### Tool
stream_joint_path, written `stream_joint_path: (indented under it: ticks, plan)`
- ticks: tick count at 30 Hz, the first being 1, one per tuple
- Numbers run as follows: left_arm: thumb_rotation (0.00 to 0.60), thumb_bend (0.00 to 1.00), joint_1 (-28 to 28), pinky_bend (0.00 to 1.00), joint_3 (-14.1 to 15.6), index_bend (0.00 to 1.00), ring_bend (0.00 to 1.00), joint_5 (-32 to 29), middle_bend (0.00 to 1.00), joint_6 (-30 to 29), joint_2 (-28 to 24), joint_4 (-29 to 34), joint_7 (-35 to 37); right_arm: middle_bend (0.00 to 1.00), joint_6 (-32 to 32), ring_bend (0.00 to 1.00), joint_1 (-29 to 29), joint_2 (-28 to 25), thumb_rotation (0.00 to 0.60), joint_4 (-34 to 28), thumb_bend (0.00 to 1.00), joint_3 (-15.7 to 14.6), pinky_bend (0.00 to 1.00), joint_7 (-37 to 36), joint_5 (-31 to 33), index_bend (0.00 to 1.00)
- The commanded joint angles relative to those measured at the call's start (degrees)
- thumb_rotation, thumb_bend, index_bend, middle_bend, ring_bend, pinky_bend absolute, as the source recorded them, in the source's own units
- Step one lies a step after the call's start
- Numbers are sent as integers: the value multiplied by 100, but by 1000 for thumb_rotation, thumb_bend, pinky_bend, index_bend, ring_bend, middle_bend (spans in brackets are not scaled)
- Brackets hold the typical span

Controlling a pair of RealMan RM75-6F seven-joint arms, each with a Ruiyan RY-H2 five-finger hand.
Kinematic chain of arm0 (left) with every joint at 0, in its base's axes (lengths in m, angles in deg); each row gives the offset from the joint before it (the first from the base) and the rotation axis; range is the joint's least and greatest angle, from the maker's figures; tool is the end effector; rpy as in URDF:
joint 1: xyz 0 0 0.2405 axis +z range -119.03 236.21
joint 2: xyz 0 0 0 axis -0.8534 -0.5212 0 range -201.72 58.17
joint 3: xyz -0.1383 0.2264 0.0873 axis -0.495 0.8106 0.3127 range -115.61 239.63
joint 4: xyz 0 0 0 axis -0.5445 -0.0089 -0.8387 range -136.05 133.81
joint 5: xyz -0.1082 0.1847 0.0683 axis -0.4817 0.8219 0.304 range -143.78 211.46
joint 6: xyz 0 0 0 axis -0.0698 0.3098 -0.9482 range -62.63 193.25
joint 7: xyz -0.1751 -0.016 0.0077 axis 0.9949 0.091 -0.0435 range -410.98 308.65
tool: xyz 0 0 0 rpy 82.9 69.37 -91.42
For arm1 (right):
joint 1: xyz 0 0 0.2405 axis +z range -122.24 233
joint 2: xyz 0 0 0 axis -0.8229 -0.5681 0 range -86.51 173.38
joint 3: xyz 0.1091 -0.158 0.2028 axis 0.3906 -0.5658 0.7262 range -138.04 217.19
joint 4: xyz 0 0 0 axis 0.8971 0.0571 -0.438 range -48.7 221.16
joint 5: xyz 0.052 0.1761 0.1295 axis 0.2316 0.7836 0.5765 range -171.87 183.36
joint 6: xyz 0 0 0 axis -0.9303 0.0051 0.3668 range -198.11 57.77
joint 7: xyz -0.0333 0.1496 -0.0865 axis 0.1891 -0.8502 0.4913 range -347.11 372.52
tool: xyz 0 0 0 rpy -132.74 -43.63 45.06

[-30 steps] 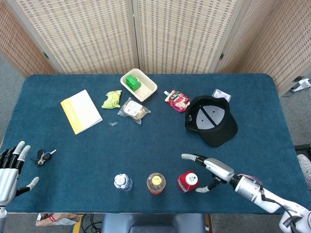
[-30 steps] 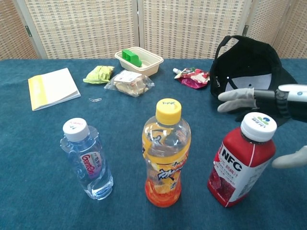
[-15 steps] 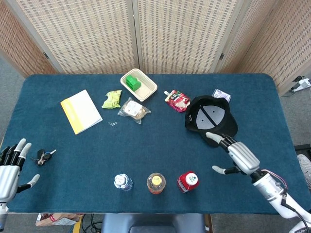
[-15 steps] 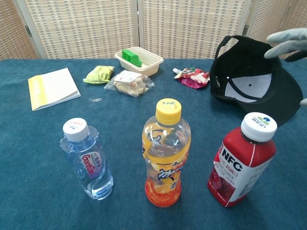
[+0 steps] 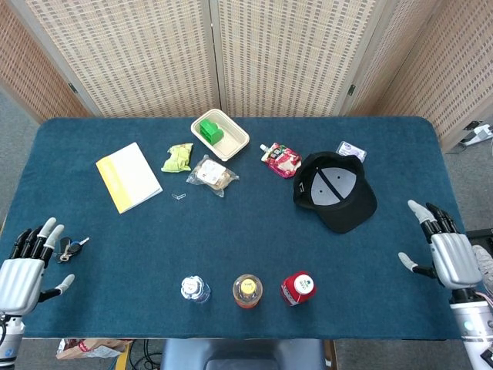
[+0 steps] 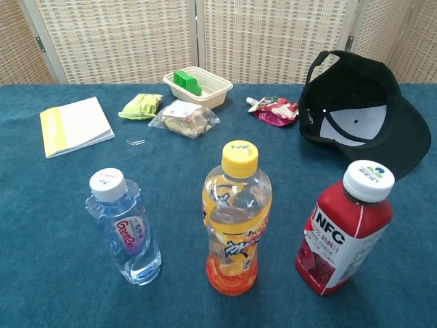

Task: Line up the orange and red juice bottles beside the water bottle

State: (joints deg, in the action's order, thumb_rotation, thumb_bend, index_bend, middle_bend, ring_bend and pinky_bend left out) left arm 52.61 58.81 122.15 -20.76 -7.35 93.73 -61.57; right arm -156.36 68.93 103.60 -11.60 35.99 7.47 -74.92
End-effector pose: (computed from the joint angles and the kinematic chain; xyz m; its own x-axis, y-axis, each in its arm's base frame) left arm -0.3147 0.2224 0.1505 0.5144 -0.0365 0.8568 0.8541 -0.0674 -0.5157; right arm -0.3152 -0.2385 0.1619 0.2947 -0.0433 0.9546 -0.9551 -0.0439 0.2929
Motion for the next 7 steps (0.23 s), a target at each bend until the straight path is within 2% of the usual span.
stream_joint_path:
  ticks: [1, 7]
  plan:
    - [600, 169, -19, 39, 1, 98, 48, 24, 21, 4, 18, 7, -7, 144, -112, 43, -184, -30, 600, -104, 243, -68, 109, 133, -102, 23]
    - [600, 168, -59, 39, 27, 98, 48, 98, 21, 18, 31, 62, -51, 144, -252, 43, -433, -40, 600, -188, 243, -45, 109, 92, -239, 28]
